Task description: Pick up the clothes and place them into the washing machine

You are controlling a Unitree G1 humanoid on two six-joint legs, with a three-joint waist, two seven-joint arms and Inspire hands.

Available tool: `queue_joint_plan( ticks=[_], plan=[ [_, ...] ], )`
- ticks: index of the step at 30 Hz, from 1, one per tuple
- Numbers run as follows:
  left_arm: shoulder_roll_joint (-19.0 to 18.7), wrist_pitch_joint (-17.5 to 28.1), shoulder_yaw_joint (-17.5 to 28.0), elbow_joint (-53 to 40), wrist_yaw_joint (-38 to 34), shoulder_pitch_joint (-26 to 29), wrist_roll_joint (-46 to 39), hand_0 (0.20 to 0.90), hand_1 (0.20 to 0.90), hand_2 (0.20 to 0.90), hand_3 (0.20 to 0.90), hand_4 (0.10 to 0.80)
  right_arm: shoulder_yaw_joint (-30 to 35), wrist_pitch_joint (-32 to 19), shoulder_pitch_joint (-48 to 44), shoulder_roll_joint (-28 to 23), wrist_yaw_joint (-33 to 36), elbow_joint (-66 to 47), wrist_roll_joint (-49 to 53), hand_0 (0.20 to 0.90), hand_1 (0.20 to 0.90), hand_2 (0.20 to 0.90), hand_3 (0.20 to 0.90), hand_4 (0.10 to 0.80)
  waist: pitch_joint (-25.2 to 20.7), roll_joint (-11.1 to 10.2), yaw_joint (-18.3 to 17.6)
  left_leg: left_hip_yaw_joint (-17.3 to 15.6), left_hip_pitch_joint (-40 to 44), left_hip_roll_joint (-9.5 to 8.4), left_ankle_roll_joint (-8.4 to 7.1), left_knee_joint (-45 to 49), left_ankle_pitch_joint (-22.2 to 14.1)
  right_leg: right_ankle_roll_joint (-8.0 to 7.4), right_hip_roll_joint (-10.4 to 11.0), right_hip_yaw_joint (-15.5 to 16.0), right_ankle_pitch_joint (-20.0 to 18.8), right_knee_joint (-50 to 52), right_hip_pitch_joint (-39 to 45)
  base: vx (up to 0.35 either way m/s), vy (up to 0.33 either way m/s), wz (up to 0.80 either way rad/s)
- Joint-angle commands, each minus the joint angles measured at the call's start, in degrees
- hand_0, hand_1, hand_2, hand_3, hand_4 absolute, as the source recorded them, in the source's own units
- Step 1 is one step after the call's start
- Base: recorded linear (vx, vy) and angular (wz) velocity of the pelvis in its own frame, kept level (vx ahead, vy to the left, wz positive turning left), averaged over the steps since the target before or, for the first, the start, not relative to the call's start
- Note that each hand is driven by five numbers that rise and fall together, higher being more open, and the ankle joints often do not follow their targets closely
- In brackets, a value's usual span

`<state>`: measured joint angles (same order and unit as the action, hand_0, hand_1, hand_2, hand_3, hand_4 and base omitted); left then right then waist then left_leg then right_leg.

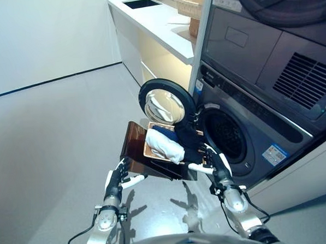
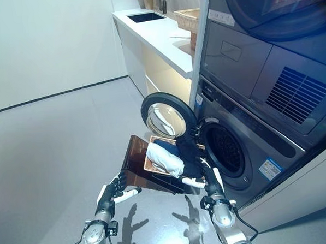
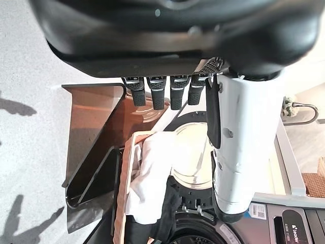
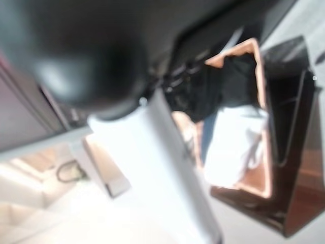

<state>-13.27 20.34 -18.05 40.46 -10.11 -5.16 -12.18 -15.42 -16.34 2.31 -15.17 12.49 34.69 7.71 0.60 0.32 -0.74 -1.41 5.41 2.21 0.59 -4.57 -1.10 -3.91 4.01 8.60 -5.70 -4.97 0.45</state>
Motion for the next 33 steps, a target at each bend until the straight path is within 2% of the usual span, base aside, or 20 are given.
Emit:
queue_joint_plan(
  ticks=[1, 10, 15, 24, 30, 31, 33],
  plan=[
    [-0.41, 6.15, 3.08, -0.44, -0.51, 5.65, -0.42, 0.900, 0.900, 0.900, 0.900, 0.800, 3.28, -6.42, -3.91, 0.67, 0.83, -3.35, 0.22, 0.900, 0.900, 0.900, 0.900, 0.800, -0.87, -1.50, 0.15, -0.13, -3.22, -2.50, -1.22, -0.43, -1.39, -2.24, -0.61, 0.06, 2.95, -0.03, 0.59, 0.000, 0.000, 0.00],
    [-0.29, 6.21, 3.17, -0.78, -0.25, 5.56, -0.91, 0.900, 0.900, 0.900, 0.900, 0.800, 3.55, -6.23, -3.95, 0.60, 0.76, -3.96, 0.26, 0.900, 0.900, 0.900, 0.900, 0.800, -0.72, -1.54, -0.04, -0.31, -3.01, -2.77, -0.90, -0.43, -1.69, -2.36, -0.32, -0.02, 2.85, -0.03, 0.90, 0.006, 0.019, -0.01],
    [-0.41, 6.35, 3.32, -1.37, 0.30, 5.26, -1.54, 0.900, 0.900, 0.900, 0.900, 0.800, 3.63, -5.96, -4.19, 0.26, 0.51, -3.99, 0.50, 0.900, 0.900, 0.900, 0.900, 0.800, -0.32, -1.61, -0.26, -0.44, -2.63, -3.84, 0.32, -0.43, -2.05, -2.46, 0.58, -0.97, 2.18, 0.27, 1.23, 0.016, 0.073, -0.03],
    [-0.93, 6.48, 4.59, -2.33, 0.05, 4.87, -1.57, 0.900, 0.900, 0.900, 0.900, 0.800, 2.80, -5.58, -5.44, 0.38, 0.06, -4.18, 0.73, 0.900, 0.900, 0.900, 0.900, 0.800, 0.08, -1.78, 0.17, -0.33, -1.88, -5.06, 1.42, -0.43, -2.40, -3.15, 1.99, -1.17, 2.55, 2.28, 1.17, 0.025, 0.100, -0.02],
    [-1.56, 6.39, 5.08, -3.08, -0.22, 4.51, -0.39, 0.900, 0.900, 0.900, 0.900, 0.800, 2.30, -5.27, -6.12, 0.88, -0.04, -3.67, 1.16, 0.900, 0.900, 0.900, 0.900, 0.800, 0.37, -1.40, 0.68, -1.06, -0.90, -6.80, 2.84, -0.43, -2.98, -3.98, 4.03, -2.57, 2.53, 4.68, 0.33, 0.018, 0.148, -0.11],
    [-1.83, 6.46, 5.26, -2.87, -0.31, 4.48, 0.23, 0.900, 0.900, 0.900, 0.900, 0.800, 2.06, -5.19, -6.24, 1.08, -0.18, -3.27, 1.49, 0.900, 0.900, 0.900, 0.900, 0.800, 0.61, -1.16, 0.67, -1.29, -0.82, -7.74, 3.52, 0.39, -3.67, -4.12, 5.20, -3.42, 2.24, 6.41, -0.29, 0.006, 0.186, -0.09],
    [-2.19, 6.33, 5.39, -3.31, -0.23, 4.34, 0.68, 0.900, 0.900, 0.900, 0.900, 0.800, 1.92, -5.23, -5.94, 1.18, -0.38, -3.59, 1.69, 0.900, 0.900, 0.900, 0.900, 0.800, 0.90, -0.72, 0.46, -1.32, -0.89, -8.67, 4.13, 1.62, -4.42, -3.91, 6.23, -4.18, 2.46, 9.12, -1.16, 0.005, 0.195, -0.08]
  ],
)
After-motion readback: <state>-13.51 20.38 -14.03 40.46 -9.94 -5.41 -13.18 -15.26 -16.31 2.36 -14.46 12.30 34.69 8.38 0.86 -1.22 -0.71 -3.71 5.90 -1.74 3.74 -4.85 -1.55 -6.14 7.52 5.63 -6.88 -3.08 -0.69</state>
